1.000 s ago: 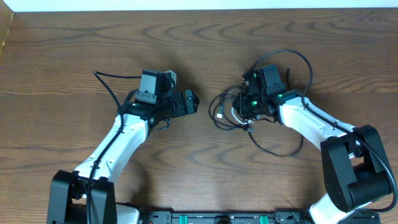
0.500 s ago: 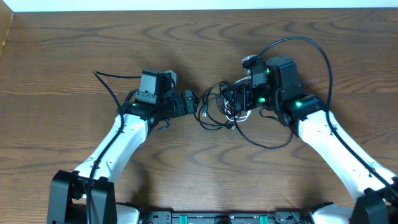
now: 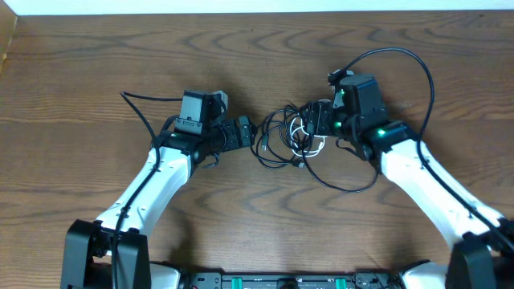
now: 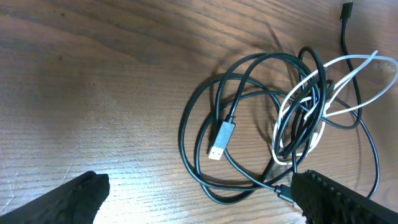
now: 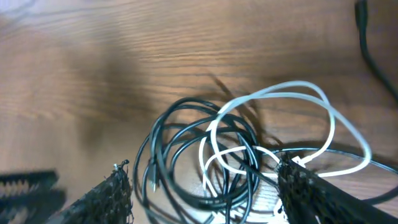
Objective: Untangle cables
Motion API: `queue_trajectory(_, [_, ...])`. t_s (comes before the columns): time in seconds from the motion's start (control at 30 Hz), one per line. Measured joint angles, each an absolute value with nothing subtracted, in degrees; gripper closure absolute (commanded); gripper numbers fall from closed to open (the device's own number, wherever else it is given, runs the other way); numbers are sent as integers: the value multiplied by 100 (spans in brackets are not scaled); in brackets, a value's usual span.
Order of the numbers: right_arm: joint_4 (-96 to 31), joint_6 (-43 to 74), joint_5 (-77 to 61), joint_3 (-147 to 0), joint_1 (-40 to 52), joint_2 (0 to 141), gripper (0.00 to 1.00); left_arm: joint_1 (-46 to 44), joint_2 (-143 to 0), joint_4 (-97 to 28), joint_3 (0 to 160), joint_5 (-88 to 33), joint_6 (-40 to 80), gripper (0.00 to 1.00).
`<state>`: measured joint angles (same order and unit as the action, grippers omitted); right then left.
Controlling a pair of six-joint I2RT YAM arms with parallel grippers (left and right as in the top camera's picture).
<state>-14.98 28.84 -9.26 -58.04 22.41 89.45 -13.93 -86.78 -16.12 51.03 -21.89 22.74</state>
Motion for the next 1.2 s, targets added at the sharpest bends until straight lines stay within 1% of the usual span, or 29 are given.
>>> queue_trajectory(0.1, [-1098,3291,-878,-5804,2241,9369,31,-1393,-8678,-1610,5103,-2189,2274,0])
queue_trajectory(0.33, [-242,3806,-805,-5802,2241,9955,30,-1393,-8678,-1610,5103,-2189,2274,0])
queue_trajectory(0.5, [504,4128,-784,-5804,2244,10431,31,-1393,-8678,-1616,5103,-2191,2274,0])
queue_trajectory(0.53, [602,4156,-781,-5806,2241,10521,34,-1393,-8678,-1614,5103,-2191,2274,0])
queue_trajectory(0.6, [854,4200,-764,-5804,2241,10718,46,-1393,-8678,-1614,5103,-2191,2274,0])
queue_trajectory(0.67, [1114,4261,-740,-5802,2241,10875,59,-1393,-8678,-1614,5103,-2189,2274,0])
queue_trajectory(0.73, [1315,4270,-707,-5802,2241,10969,80,-1393,-8678,-1612,5103,-2191,2274,0])
queue_trajectory(0.8, [1490,4257,-692,-5800,2241,10980,97,-1393,-8678,-1614,5103,-2189,2274,0])
queue_trajectory(0.83, [1588,4228,-690,-5802,2241,10980,99,-1393,-8678,-1612,5103,-2191,2274,0])
queue_trajectory(1.03, [1653,3931,-982,-5802,2233,10772,99,-1393,-8678,-1614,5103,-2189,2274,0])
queue_trajectory(1.2, [1168,3546,-1173,-5798,2231,9931,99,-1393,-8678,-1612,5103,-2189,2274,0])
